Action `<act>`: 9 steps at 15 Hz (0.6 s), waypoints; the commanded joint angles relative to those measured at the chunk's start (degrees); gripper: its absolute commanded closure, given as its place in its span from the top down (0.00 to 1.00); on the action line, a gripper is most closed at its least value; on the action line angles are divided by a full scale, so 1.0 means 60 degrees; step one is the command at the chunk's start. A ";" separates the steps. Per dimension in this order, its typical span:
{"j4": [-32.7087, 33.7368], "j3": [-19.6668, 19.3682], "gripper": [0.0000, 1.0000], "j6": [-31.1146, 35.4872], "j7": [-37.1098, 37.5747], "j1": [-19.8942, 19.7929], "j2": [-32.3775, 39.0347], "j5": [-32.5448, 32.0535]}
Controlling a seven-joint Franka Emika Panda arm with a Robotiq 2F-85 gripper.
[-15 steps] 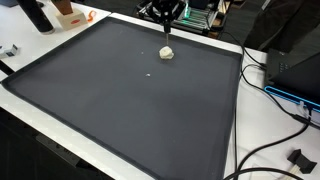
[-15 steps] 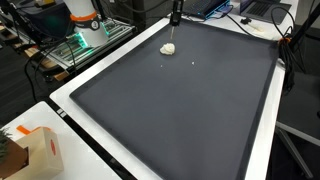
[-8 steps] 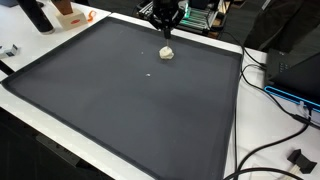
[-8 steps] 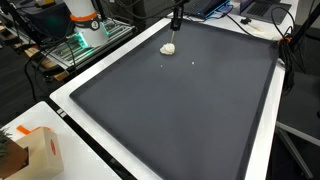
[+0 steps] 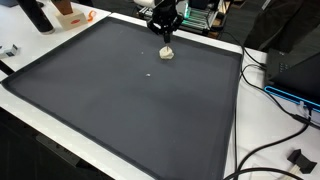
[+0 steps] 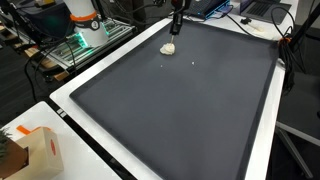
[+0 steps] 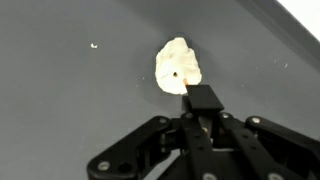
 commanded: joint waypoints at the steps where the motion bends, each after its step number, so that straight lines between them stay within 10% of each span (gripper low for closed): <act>1: -0.0012 0.0134 0.03 0.0158 -0.0218 -0.0188 0.0151 0.0005; 9: -0.0028 0.0149 0.03 0.0267 -0.0441 -0.0292 0.0382 0.0119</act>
